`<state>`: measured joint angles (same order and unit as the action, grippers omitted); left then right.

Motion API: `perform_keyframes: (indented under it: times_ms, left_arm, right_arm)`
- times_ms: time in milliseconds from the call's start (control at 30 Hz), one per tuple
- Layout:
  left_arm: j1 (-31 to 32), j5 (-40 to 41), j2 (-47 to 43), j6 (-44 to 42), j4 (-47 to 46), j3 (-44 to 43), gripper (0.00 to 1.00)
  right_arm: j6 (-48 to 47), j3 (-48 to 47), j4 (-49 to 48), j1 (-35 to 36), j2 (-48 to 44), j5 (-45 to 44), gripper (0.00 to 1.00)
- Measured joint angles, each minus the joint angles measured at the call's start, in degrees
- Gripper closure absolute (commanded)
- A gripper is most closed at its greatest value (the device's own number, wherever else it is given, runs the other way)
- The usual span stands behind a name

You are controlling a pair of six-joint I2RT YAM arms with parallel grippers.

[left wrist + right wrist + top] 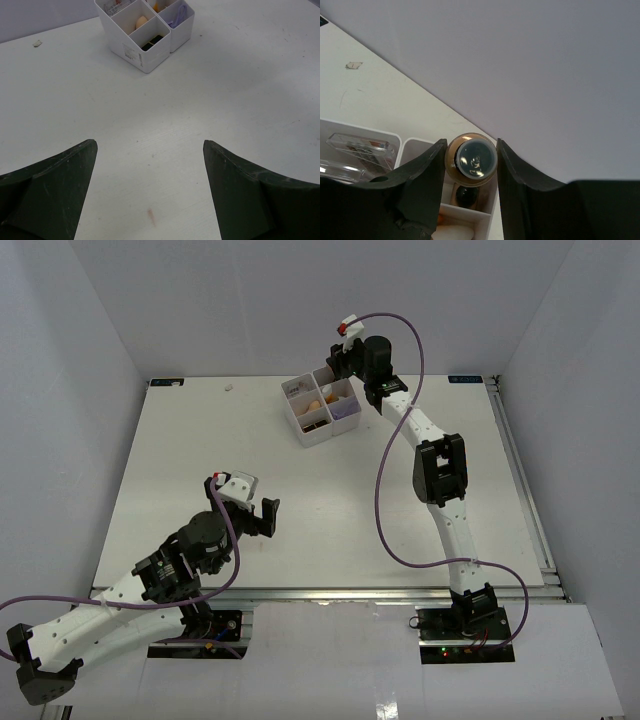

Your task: Organize the makeup

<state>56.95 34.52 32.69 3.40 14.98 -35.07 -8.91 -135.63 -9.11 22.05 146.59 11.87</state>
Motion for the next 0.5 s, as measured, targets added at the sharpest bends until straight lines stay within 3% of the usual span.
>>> perform_keyframes:
  times_ms: [500]
  left_arm:
    - [0.0, -0.7, 0.0, 0.0, 0.0, 0.0, 0.02]
  right_arm:
    - [-1.0, 1.1, -3.3, 0.2, 0.4, -0.8, 0.9]
